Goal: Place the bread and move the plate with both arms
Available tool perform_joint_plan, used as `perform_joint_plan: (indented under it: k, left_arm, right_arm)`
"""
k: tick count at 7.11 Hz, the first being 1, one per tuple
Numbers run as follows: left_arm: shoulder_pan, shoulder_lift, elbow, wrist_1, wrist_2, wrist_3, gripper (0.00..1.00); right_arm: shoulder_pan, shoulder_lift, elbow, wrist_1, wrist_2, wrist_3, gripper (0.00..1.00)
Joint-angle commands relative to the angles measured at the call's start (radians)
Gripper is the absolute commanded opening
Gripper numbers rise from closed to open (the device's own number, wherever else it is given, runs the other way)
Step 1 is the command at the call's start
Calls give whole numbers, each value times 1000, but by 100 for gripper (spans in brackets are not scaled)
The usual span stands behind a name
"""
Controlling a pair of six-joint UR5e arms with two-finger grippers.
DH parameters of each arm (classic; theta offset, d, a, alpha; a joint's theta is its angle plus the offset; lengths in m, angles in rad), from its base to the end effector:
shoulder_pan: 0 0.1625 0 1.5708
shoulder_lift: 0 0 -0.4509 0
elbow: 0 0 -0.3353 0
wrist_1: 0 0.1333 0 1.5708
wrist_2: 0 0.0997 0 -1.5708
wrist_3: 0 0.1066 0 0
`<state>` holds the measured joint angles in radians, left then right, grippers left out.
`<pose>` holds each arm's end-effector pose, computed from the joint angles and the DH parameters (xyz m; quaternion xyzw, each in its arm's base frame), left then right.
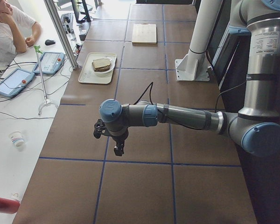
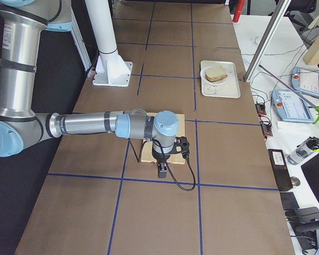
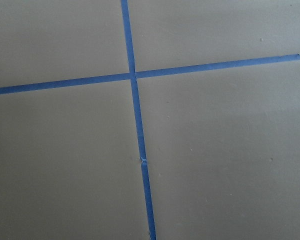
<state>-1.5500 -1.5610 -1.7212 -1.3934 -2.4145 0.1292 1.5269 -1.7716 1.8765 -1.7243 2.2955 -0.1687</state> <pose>-0.0448 -0.4256 0.6409 0.0054 0.4097 0.0608 0.9102 0.0477 -0.3416 0.6538 -0.0006 -0.3551 -0.0906 0.9304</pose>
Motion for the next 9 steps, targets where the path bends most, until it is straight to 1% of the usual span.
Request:
perform_joint_plan:
  k: [1,2,4,5,9]
  left_arm:
    - [-1,6,-9,4,70,-43,100]
    - [-1,7,-9,7,122,-39,100]
    - [-1,13,5,-1,-19,-43,100]
    - [-1,30,-3,-3,-20,-42,100]
    - [-1,32,19,-3,-12,-36,100]
  right_arm:
    - [-4,0,0,5,-1,1,100]
    - [-4,1,0,6,1,1,100]
    - [-4,1,0,6,4,3,100]
    - [-4,1,1,8,4,5,100]
    - [-8,1,0,8,4,14,100]
